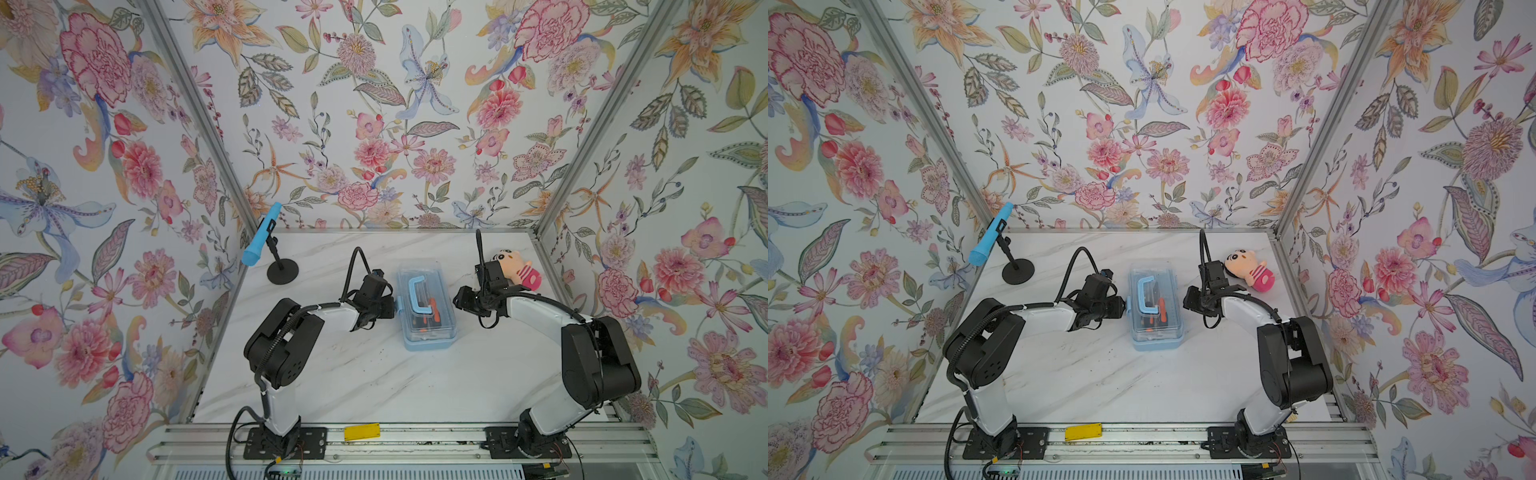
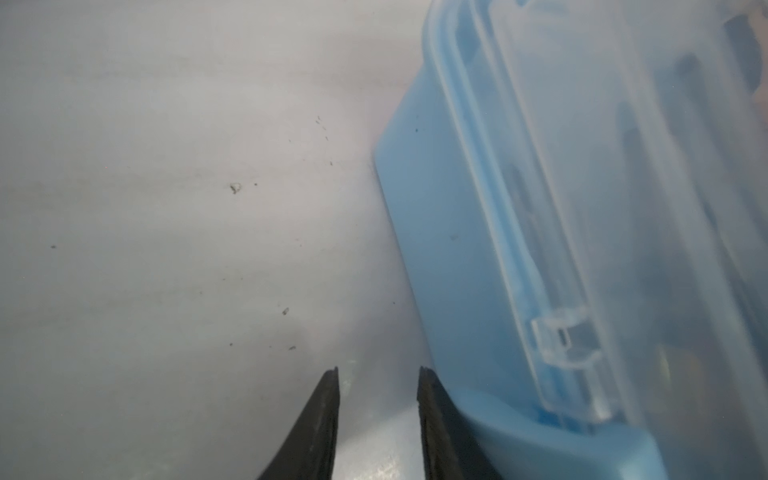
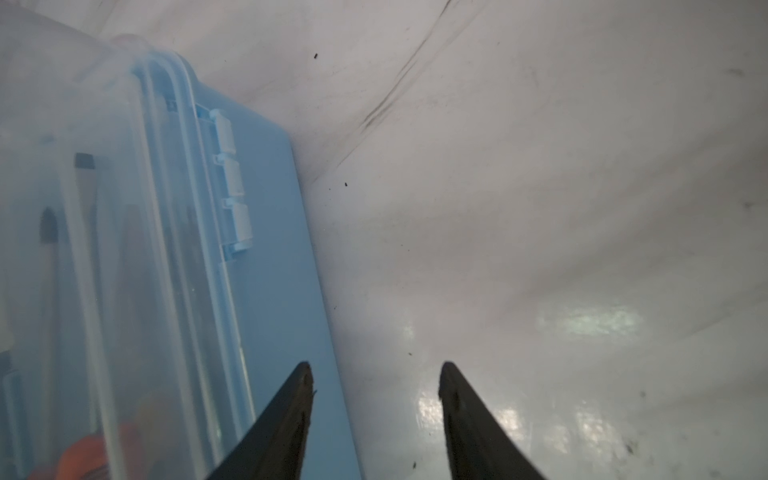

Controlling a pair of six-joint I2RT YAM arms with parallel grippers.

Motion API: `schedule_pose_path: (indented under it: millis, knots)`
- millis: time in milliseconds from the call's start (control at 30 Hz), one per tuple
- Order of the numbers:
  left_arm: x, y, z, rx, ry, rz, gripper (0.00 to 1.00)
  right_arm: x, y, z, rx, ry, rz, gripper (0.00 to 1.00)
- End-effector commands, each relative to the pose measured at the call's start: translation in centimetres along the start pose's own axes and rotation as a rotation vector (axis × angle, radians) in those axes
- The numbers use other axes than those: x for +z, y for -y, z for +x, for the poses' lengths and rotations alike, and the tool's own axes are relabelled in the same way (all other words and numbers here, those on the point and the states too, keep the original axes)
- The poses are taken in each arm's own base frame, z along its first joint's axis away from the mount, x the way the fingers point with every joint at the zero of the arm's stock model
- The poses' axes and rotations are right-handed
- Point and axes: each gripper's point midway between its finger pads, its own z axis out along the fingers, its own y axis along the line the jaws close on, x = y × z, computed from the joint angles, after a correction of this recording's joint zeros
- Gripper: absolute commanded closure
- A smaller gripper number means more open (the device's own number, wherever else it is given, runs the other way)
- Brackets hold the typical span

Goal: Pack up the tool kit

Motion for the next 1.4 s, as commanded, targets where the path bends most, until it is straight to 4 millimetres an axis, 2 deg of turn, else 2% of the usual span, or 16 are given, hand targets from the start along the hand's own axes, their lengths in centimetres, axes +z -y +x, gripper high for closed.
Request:
schedule_pose_path:
  millis: [0,233,600,800,1000,1133,1233,1367]
  knots:
    - [0.3,2.2,0.1,0.019,-0.025,0.056,0.64,0.2,-1.0,0.4,-0.024,0.000,-0.015,0.49]
    - [0.7,4.1,-0.5,0.039,-0.021,0.082,0.64,1.3,-2.2,1.7,-0.041,-0.031,-0.043,0.49]
    - [1.3,6.2,-0.2,0.039,-0.022,0.145,0.65,1.7,-6.3,3.4,-0.042,-0.064,-0.222,0.49]
    - [1.3,6.8,0.4,0.017,-0.015,0.189,0.65,1.7,-7.0,4.2,-0.015,-0.077,-0.290,0.49]
    - [1.0,6.6,0.5,0.013,0.000,0.189,0.65,1.2,-6.4,4.2,-0.006,-0.071,-0.277,0.49]
    - [0.8,5.2,0.2,0.018,-0.001,0.124,0.62,0.4,-6.2,3.6,-0.001,-0.047,-0.257,0.49]
    - [0.0,2.2,-0.6,-0.005,0.013,0.017,0.58,-0.5,-4.4,2.5,0.000,-0.008,-0.163,0.49]
    - [-2.5,-1.4,-2.3,-0.045,0.078,-0.061,0.47,-2.8,-2.5,0.6,-0.020,0.074,-0.105,0.48]
